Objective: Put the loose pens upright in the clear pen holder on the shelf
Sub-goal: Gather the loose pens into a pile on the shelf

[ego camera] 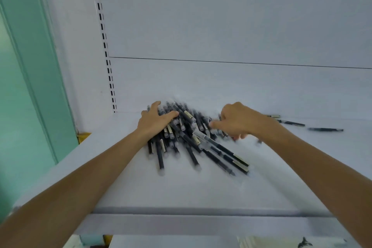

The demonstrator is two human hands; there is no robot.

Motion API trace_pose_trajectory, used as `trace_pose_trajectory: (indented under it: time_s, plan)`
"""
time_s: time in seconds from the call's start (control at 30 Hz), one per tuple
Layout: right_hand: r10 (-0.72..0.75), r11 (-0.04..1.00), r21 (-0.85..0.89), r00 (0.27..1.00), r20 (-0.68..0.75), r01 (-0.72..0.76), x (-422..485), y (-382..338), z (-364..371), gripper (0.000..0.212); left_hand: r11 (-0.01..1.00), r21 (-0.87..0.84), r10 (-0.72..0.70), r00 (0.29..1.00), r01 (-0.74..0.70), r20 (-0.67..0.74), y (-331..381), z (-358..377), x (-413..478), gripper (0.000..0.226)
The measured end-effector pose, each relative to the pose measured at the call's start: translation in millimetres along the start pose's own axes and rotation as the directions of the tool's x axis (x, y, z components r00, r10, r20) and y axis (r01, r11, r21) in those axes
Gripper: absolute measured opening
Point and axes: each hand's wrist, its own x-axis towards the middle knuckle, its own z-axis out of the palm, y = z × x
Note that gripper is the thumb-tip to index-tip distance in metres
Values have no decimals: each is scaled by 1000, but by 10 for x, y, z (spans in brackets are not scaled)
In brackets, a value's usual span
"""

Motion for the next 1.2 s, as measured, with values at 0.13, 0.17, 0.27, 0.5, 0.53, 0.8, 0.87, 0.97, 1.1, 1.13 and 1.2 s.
trace_pose_trajectory:
  time_s: [0.13, 0.17, 0.27, 0.5, 0.53, 0.8, 0.87, 0.97, 1.1, 1.13, 1.2]
  plan:
    - [-11, 999, -32, 954, 300, 22, -361, -163, 118, 45, 1000, -20, -2, 1000, 2, 4, 17, -11, -8, 78]
    - [-40, 999, -4, 951, 308, 43, -393, -189, 131, 41, 1000, -24, -2, 1000, 2, 2, 17, -14, -22, 79]
    - [-61, 998, -6, 920, 387, 69, -449, -217, 101, 31, 1000, -31, -2, 1000, 2, 4, 9, -25, -52, 82]
    - [70, 992, -125, 859, 507, -7, -423, 6, -8, 4, 999, -44, -8, 1000, 9, 19, -3, -54, -56, 81]
    - [79, 996, -69, 840, 536, -50, -435, 65, -85, 2, 999, -38, -8, 1000, 8, 17, 3, -53, -56, 80]
    - [79, 924, 353, 977, 197, -146, -115, 358, -596, 13, 995, 78, -61, 998, 58, 36, 104, -85, 25, 74]
    - [145, 886, 429, 984, 101, -175, 143, 365, -452, 12, 997, 67, -52, 998, 50, 26, 80, -77, 17, 72]
    - [170, 892, 422, 985, 21, -163, 519, 349, -81, 17, 998, 47, -35, 999, 33, 35, 29, -93, 25, 72]
    - [179, 966, 218, 971, -161, -142, 745, 354, 422, 52, 999, 6, -46, 997, 46, 65, -26, -130, 38, 72]
    - [188, 953, 265, 972, -141, -146, 763, 350, 497, 57, 999, 1, -50, 996, 50, 72, -29, -134, 37, 72]
    - [197, 925, 348, 975, -99, -152, 828, 358, 579, 63, 998, -13, -67, 994, 68, 91, -26, -145, 47, 72]
